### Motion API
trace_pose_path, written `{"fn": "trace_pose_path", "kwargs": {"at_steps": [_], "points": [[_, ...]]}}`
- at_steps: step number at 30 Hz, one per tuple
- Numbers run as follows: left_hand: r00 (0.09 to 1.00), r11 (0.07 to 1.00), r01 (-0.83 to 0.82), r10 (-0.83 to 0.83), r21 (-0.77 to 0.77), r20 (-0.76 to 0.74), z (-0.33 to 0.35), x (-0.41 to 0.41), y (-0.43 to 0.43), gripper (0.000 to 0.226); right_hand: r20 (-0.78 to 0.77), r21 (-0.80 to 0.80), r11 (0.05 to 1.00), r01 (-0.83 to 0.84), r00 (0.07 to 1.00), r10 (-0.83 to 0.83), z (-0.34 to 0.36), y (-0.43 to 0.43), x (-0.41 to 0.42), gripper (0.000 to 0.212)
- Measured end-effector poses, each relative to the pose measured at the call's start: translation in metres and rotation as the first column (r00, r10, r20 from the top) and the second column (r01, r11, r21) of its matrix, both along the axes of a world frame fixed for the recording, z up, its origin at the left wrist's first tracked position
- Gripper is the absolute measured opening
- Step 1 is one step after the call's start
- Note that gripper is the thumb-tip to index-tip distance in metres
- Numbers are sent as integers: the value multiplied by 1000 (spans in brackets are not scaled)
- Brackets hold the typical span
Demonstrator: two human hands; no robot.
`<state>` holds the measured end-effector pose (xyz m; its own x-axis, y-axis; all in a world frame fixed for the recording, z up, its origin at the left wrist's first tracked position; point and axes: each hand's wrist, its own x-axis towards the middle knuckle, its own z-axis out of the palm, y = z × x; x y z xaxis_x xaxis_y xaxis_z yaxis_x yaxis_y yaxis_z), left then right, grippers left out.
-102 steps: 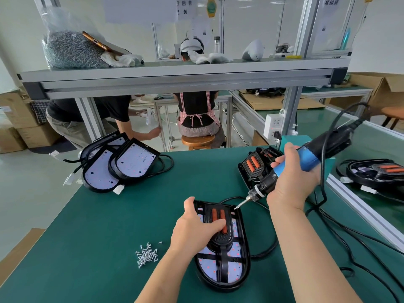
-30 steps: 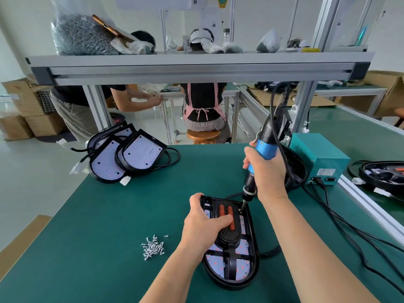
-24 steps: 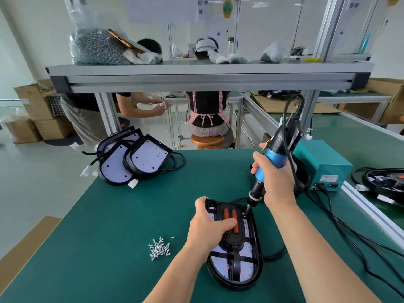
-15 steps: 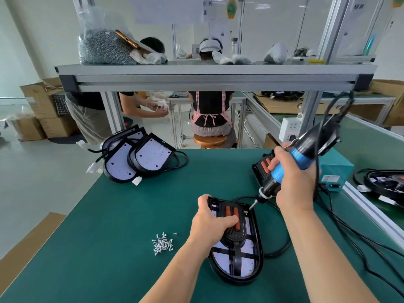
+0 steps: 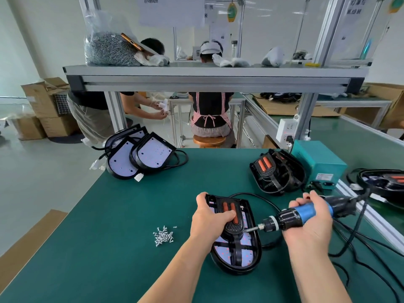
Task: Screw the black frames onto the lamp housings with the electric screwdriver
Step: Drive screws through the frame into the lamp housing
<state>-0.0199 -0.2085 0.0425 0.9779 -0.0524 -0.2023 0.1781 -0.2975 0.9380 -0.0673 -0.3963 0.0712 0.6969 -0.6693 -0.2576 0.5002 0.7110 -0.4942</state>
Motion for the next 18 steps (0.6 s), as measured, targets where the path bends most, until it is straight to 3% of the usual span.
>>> {"fn": "trace_pose_path", "kwargs": {"at_steps": [12, 14, 18], "points": [[1000, 1000, 3, -3, 21, -11, 2, -9, 7, 107, 82, -48, 973, -227, 970, 231, -40, -3, 4, 19], [999, 994, -39, 35, 105, 36, 6, -12, 15, 94, 86, -50, 971, -235, 967, 239, -43, -3, 4, 19], [957, 901, -233, 146, 365, 251, 13, -5, 55, 21, 100, -45, 966, -253, 961, 256, -43, -4, 4, 18]]}}
